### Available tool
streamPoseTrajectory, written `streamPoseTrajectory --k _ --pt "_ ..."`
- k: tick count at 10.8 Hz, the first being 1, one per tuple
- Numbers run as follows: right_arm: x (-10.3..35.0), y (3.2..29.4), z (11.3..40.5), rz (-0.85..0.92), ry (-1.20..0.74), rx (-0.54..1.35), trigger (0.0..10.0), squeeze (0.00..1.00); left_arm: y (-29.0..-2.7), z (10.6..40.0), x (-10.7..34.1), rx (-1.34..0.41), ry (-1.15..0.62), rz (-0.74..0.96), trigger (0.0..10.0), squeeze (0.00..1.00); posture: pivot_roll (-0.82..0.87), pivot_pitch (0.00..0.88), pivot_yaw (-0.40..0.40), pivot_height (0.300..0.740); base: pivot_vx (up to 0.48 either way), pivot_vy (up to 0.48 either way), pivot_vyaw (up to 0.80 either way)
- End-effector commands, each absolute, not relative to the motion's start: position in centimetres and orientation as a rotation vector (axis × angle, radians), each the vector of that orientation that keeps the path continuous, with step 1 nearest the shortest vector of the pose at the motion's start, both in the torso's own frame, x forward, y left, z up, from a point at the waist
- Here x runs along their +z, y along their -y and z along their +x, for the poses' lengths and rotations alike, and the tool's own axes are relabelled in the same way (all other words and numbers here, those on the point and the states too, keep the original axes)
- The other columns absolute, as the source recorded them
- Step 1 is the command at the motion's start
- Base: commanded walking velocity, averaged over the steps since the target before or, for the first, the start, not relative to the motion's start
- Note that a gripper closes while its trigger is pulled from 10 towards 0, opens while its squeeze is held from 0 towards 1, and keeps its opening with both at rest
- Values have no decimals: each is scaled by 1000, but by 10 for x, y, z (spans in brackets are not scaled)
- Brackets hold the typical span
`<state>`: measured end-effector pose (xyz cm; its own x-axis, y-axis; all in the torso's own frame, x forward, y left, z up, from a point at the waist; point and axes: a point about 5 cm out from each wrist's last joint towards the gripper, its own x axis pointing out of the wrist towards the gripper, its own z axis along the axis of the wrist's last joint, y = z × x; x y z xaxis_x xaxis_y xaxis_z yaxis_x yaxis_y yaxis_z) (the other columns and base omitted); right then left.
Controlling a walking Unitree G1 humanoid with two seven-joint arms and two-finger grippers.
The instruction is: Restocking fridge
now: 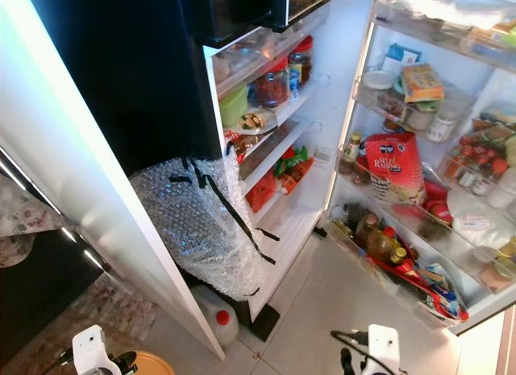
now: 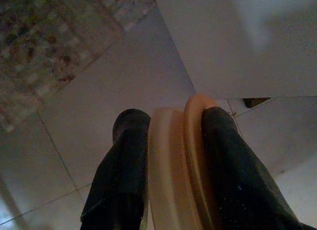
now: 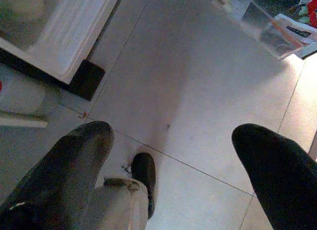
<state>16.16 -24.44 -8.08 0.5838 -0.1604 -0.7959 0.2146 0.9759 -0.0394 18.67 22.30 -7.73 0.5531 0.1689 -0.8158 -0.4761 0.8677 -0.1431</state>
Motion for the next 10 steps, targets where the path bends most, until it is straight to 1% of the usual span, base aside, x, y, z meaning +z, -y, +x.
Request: streamPoseTrajectory --k 1,2,5,6,7,9,10 --pt "-80 247 162 48 -913 -214 10000 0 -226 184 -78 389 -923 -352 10000 0 -108 0 74 740 0 -255 0" --pt "-79 247 164 43 -905 -217 10000 0 -227 184 -78 389 -926 -348 10000 0 -109 0 75 740 0 -259 0" --pt "-77 244 168 21 -888 -218 10000 0 -227 182 -79 386 -933 -338 10000 0 -103 0 76 740 0 -279 723" --pt "-77 242 170 37 -882 -211 10000 0 -227 182 -79 383 -941 -327 10000 0 -103 0 79 740 0 -304 0" --pt "-76 242 171 29 -873 -204 10000 0 -227 183 -79 386 -940 -327 10000 0 -101 0 78 740 0 -304 413" --pt "-75 243 173 33 -858 -214 10000 0 -227 183 -78 389 -940 -325 10000 0 -101 1 75 740 0 -307 794" --pt "-72 246 177 21 -840 -213 10000 0 -227 183 -78 390 -942 -321 10000 0 -103 10 76 740 0 -304 550"
